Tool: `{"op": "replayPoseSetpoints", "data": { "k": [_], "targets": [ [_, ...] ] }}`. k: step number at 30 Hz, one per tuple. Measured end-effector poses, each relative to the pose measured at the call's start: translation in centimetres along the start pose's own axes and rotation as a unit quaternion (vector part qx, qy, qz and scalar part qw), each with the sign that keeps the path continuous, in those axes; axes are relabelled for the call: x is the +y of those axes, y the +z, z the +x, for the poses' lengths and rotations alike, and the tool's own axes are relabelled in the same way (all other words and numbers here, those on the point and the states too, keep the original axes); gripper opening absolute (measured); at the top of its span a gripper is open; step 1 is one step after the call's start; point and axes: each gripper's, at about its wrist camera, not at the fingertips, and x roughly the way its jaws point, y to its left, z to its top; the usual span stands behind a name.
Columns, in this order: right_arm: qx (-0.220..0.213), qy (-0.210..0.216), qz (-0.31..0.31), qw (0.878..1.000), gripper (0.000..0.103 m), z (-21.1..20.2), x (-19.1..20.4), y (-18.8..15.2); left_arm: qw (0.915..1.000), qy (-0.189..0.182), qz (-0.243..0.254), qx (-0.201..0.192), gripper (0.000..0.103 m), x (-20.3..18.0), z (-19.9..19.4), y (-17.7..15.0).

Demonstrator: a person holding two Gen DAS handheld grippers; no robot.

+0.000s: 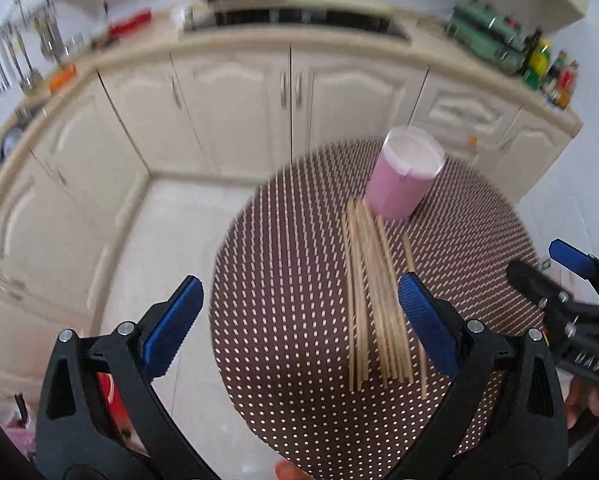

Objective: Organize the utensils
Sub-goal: 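Lower both grippers toward the wooden chopstick bundle beside the pink cup, then close the left gripper on one chopstick while the right gripper grasps another chopstick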

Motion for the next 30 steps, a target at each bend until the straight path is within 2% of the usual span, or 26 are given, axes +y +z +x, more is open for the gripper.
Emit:
{"op": "replayPoseSetpoints", "data": {
  "k": [6, 11, 21, 30],
  "targets": [
    [0.102, 0.02, 0.021, 0.994, 0.057, 6.2, -2.4, -0.3, 0.9965, -0.028, -0.007, 0.078, 0.093, -0.8, 7.4, 0.6],
    [0.156, 0.038, 0.032, 0.986, 0.049, 10.3, -3.5, 0.3, 0.9918, -0.031, 0.003, 0.124, 0.081, -1.8, 12.2, 1.4],
    [0.205, 0.049, 0.036, 0.977, 0.034, 15.0, -3.3, 1.0, 0.9829, -0.016, 0.032, 0.18, 0.074, -3.0, 18.5, 2.7],
    [0.228, 0.038, 0.035, 0.972, 0.029, 17.9, -2.8, 2.4, 0.9804, -0.011, 0.055, 0.189, 0.07, -4.0, 20.1, 3.6]
  ]
}}
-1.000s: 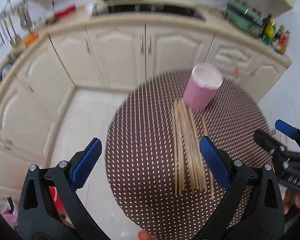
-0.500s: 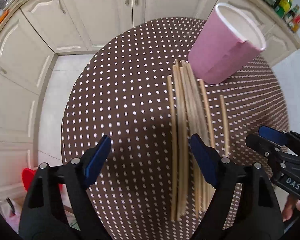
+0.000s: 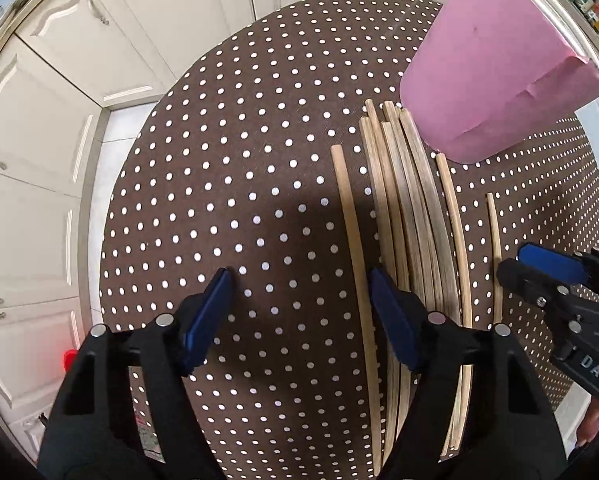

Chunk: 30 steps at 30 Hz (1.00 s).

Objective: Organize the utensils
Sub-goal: 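Close the left gripper on one chopstick while the right gripper grasps another chopstick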

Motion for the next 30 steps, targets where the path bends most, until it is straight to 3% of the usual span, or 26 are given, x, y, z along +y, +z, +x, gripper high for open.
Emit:
{"op": "replayPoseSetpoints", "data": {
  "k": [1, 5, 7, 9, 11, 14, 17, 21, 30],
  "targets": [
    [0.001, -0.003, -0.002, 1.0, 0.029, 0.2, 0.2, 0.3, 1.0, -0.001, 0.002, 0.001, 0.069, -0.1, -0.1, 0.2],
    [0.011, -0.041, -0.037, 0.998, 0.028, 0.8, 1.5, 1.3, 0.9999, -0.015, 0.001, -0.002, 0.031, 0.0, -0.4, 1.5],
    [0.017, -0.063, -0.057, 0.996, 0.028, 1.3, 2.5, 1.6, 0.9997, -0.023, 0.005, -0.002, 0.022, -0.2, -0.4, 2.0],
    [0.016, -0.08, -0.066, 0.994, 0.018, 1.5, 2.8, 1.8, 0.9995, -0.032, 0.004, -0.003, 0.01, -0.3, -0.5, 2.2],
    [0.011, -0.09, -0.067, 0.994, 0.01, 1.5, 2.8, 1.7, 0.9994, -0.033, 0.002, -0.004, 0.007, -0.5, -0.5, 2.3],
    [0.01, -0.069, -0.053, 0.996, 0.005, 1.5, 2.0, 1.7, 0.9988, -0.049, -0.002, -0.009, 0.006, -0.6, -1.0, 1.9],
    [0.008, -0.023, -0.018, 1.0, 0.005, 0.0, -0.6, 1.9, 0.9974, -0.067, -0.001, -0.027, 0.006, -0.9, -2.6, 1.8],
    [-0.035, 0.011, 0.008, 0.999, 0.005, -3.3, -1.9, 1.7, 0.9951, -0.077, 0.008, -0.062, 0.006, -1.3, -5.8, 1.3],
    [-0.151, 0.029, 0.005, 0.988, 0.005, -12.6, -2.6, 0.0, 0.9809, -0.091, 0.047, -0.165, 0.006, -2.2, -15.8, -0.4]
  ]
}}
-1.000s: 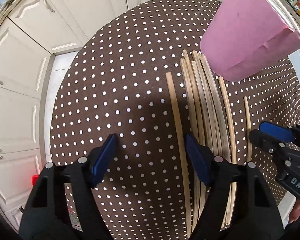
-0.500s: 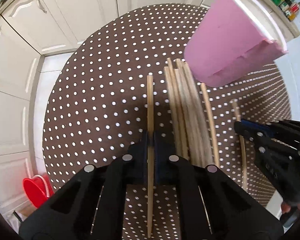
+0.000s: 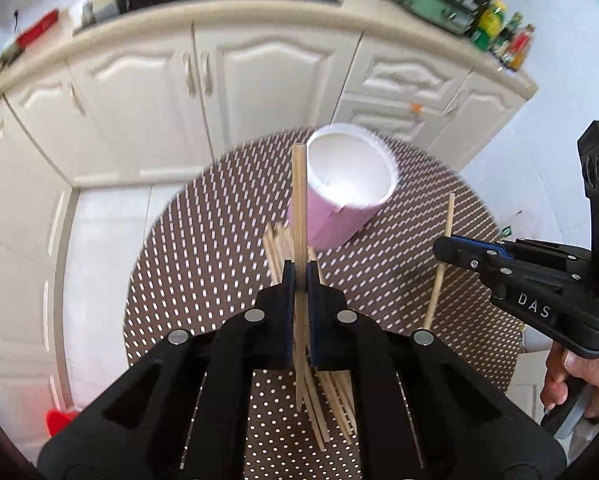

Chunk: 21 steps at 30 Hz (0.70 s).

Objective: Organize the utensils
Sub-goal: 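Close the left gripper on one chopstick while the right gripper grasps another chopstick, then lift the left gripper's chopstick over the pink cup while the right gripper carries its chopstick there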

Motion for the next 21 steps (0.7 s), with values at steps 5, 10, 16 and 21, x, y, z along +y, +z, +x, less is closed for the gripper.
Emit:
{"op": "replayPoseSetpoints", "data": {
  "k": [5, 10, 16, 21],
  "targets": [
    [-0.058, 0.008, -0.015, 0.998, 0.005, -4.6, 2.7, -0.2, 0.9987, -0.009, 0.021, -0.045, 0.006, -1.3, -3.2, 1.2],
    [-0.099, 0.016, -0.028, 0.995, 0.005, -6.4, 4.1, 0.6, 0.9955, -0.02, 0.029, -0.088, 0.006, -2.4, -6.4, 2.4],
    [-0.154, 0.023, -0.049, 0.987, 0.005, -9.5, 4.6, 2.5, 0.988, -0.025, 0.024, -0.151, 0.006, -2.7, -9.7, 4.9],
    [-0.189, 0.013, -0.067, 0.98, 0.005, -10.8, 4.6, 4.5, 0.9792, -0.018, 0.007, -0.202, 0.006, -2.2, -11.4, 7.5]
  ]
}}
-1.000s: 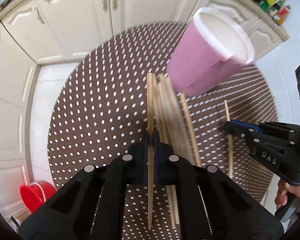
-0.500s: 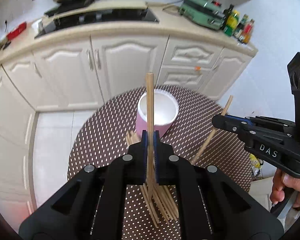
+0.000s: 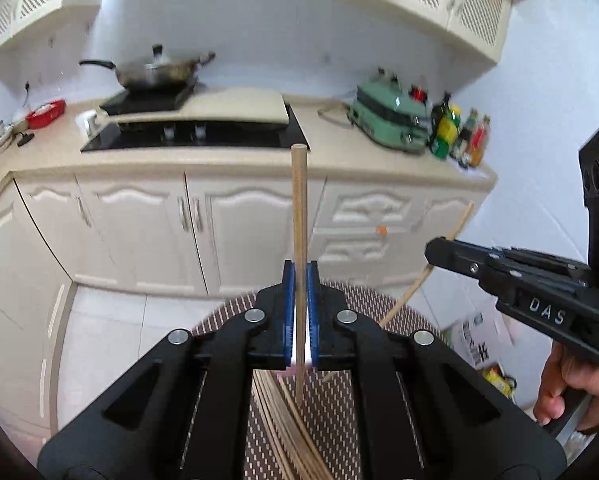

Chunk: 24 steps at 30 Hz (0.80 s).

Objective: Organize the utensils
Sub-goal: 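Lift the left gripper's chopstick over the pink cup while the right gripper carries its chopstick there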

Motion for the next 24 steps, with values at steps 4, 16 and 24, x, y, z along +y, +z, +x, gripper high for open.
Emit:
{"op": "replayPoseSetpoints", "data": {
  "k": [4, 16, 24],
  "targets": [
    [-0.02, -0.015, -0.01, 1.0, 0.005, 0.8, -0.2, 1.1, 0.9993, 0.012, -0.02, -0.028, 0.006, 0.7, 0.6, 1.6],
    [0.002, -0.03, -0.009, 1.0, 0.005, 5.3, -1.2, -0.5, 0.9977, 0.027, -0.062, 0.001, 0.006, 2.5, 8.2, -2.0],
    [0.05, -0.028, 0.021, 0.998, 0.005, 7.3, -2.4, -3.1, 0.9953, 0.025, -0.073, 0.059, 0.006, 3.5, 10.7, -5.3]
  ]
}}
